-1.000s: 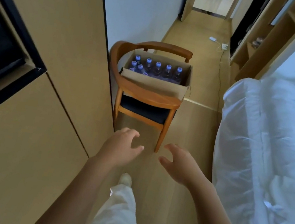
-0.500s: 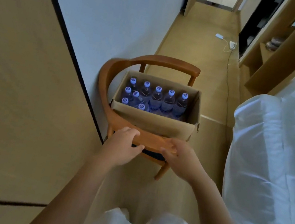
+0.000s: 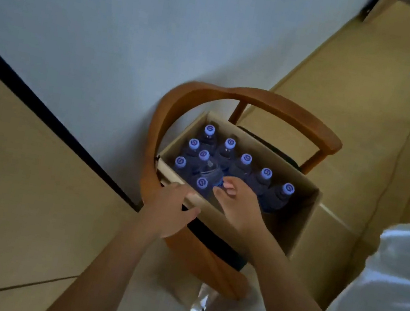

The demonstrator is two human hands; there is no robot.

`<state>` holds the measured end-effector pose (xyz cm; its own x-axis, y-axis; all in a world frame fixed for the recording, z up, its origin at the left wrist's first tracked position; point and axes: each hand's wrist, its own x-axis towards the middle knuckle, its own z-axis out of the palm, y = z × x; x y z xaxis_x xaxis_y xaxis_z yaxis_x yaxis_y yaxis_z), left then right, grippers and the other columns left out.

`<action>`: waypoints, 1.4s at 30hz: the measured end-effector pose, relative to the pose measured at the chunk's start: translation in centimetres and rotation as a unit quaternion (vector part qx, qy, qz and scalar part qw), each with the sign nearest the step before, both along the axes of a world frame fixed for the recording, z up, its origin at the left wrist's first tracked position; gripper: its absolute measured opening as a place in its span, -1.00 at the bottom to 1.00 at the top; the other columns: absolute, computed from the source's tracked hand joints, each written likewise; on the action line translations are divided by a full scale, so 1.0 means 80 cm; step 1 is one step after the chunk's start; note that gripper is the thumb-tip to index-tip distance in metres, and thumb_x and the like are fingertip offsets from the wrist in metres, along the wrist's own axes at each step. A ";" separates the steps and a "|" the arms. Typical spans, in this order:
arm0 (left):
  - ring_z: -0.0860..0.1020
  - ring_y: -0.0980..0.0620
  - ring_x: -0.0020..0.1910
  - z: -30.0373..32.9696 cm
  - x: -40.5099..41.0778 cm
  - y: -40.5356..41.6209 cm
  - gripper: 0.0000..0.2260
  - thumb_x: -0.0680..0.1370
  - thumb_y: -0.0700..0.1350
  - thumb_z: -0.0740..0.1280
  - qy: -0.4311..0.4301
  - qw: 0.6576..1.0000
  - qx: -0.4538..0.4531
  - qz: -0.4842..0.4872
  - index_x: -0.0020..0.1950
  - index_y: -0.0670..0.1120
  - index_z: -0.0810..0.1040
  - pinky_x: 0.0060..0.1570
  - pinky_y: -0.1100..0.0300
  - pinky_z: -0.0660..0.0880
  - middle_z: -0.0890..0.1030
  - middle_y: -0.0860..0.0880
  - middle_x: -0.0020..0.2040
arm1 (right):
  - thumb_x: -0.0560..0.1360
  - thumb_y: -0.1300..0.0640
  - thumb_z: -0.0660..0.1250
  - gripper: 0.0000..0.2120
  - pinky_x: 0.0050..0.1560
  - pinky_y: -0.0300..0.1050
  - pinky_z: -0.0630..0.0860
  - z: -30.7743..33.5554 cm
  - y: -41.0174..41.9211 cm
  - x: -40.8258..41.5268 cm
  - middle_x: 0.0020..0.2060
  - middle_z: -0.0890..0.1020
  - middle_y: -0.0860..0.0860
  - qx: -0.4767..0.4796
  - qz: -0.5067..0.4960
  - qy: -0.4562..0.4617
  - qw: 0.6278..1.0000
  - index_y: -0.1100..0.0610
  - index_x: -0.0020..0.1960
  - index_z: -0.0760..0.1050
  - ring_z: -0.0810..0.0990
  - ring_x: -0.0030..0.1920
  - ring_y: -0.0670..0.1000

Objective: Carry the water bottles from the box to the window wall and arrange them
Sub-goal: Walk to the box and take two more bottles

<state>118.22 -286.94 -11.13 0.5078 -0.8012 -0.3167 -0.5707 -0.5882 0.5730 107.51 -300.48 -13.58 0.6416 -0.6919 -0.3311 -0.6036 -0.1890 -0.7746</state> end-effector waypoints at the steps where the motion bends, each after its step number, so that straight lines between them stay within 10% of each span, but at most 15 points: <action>1: 0.48 0.02 0.14 -0.002 0.000 -0.008 -0.68 0.53 0.04 0.32 0.003 1.000 0.002 0.019 0.24 -0.03 0.48 0.08 0.17 0.42 0.51 0.00 0.16 | 0.50 -0.02 0.32 -0.80 -0.08 -0.38 0.30 -0.007 -0.015 0.009 -0.03 0.53 -0.15 0.001 0.015 0.000 1.000 -0.03 0.11 0.48 0.48 0.03 -0.12; 14: 0.48 0.21 0.14 -0.025 0.031 -0.038 -0.74 0.55 0.00 0.32 0.216 0.940 -0.025 0.264 0.22 0.01 0.50 -0.09 0.48 0.33 0.52 0.13 0.15 | 0.48 0.02 0.37 -0.43 0.35 -0.17 0.24 -0.139 -0.092 0.146 0.37 0.40 0.06 0.022 0.058 0.051 0.997 0.14 0.42 0.29 0.33 0.38 0.04; 23: 0.47 0.24 0.10 -0.039 0.019 -0.047 -0.78 0.54 0.03 0.31 0.270 0.919 0.014 0.287 0.18 0.10 0.45 0.01 0.34 0.37 0.49 0.20 0.07 | 0.50 -0.08 0.32 -0.57 0.13 0.08 0.45 -0.170 -0.105 0.172 0.16 0.55 0.14 -0.089 0.130 0.121 0.980 0.10 0.28 0.40 0.49 0.21 0.16; 37: 0.37 0.17 0.32 -0.035 -0.006 -0.132 -0.16 0.28 0.09 0.57 0.242 0.946 -0.093 0.193 0.45 0.03 0.23 0.26 0.24 0.37 0.39 0.12 0.36 | 0.41 -0.02 0.41 -0.70 -0.03 -0.25 0.50 0.036 -0.124 0.041 -0.08 0.55 -0.12 -0.032 0.099 -0.072 0.992 0.03 0.09 0.48 0.55 -0.06 -0.13; 42: 0.44 0.41 0.14 -0.005 -0.024 -0.143 -0.39 0.19 0.24 0.48 0.172 0.948 -0.191 0.187 0.17 0.42 0.31 0.18 0.32 0.45 0.49 0.39 0.12 | 0.35 -0.11 0.39 -0.69 -0.13 -0.49 0.46 0.103 -0.105 0.027 -0.15 0.54 -0.21 -0.014 0.098 -0.112 0.989 -0.04 0.04 0.47 0.55 -0.09 -0.23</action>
<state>116.29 -298.39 -11.55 0.6980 -0.6754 -0.2378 -0.1037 -0.4239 0.8998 109.71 -308.91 -5.36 0.8197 -0.5533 -0.1484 -0.3669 -0.3082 -0.8777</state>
